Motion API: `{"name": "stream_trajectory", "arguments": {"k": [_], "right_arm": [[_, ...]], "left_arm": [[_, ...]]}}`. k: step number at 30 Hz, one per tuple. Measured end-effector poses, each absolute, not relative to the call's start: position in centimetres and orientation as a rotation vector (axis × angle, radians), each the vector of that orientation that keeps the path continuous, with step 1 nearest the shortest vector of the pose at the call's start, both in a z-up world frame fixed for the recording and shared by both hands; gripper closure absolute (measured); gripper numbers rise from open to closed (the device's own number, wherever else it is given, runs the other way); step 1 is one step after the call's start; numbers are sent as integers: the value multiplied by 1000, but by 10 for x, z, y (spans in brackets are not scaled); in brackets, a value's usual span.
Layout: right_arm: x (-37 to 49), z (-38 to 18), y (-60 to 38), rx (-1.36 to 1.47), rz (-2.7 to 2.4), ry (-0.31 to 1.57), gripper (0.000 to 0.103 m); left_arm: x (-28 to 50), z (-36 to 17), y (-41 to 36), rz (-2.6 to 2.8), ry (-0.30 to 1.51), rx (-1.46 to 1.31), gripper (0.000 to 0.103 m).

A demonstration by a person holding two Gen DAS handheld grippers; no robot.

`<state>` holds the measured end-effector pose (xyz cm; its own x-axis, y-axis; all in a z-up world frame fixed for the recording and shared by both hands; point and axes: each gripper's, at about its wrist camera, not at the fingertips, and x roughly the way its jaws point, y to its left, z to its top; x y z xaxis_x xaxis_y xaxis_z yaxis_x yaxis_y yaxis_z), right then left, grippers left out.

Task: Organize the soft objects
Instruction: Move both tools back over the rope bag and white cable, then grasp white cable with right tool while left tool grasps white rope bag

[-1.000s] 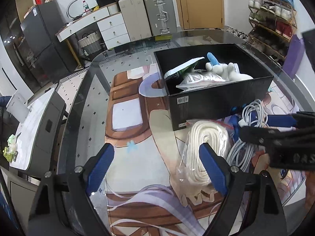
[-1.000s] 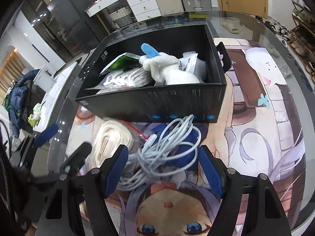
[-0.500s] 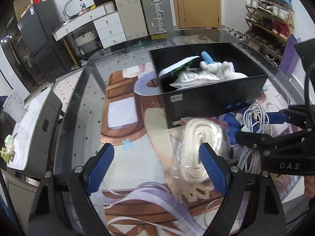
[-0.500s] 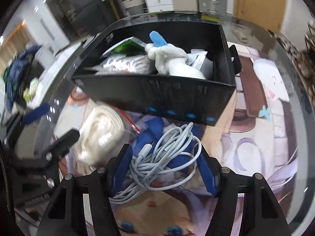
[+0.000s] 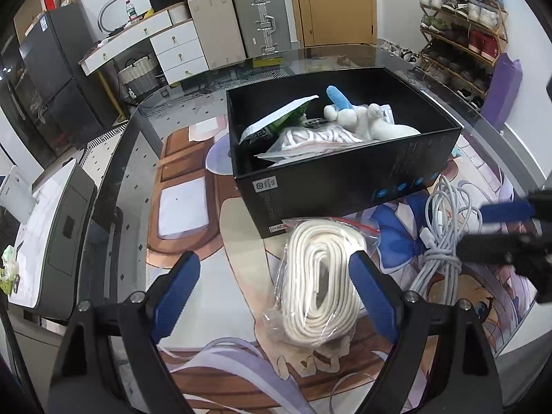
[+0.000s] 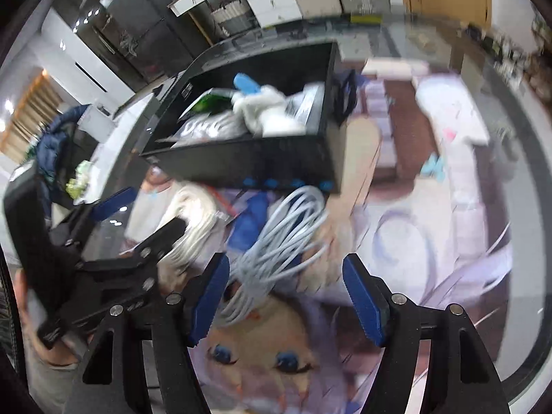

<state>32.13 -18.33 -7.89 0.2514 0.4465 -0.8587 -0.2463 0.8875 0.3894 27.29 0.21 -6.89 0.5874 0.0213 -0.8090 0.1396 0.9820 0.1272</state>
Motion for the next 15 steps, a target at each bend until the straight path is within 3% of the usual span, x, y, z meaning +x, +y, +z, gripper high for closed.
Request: {"name": "stream_trajectory", "arguments": {"k": [7,12,15], "right_arm": [[316,-93,-162,199,461,1235,34],[327,-98,-131,108,457,1216,50],[325,-100,-112,8,486,1196,52]], "left_arm": [[276,-72,0,-55,948,215,14],[278,-62,15,-3,917,204,14],[277,-63,21,5,915,193,14]]}}
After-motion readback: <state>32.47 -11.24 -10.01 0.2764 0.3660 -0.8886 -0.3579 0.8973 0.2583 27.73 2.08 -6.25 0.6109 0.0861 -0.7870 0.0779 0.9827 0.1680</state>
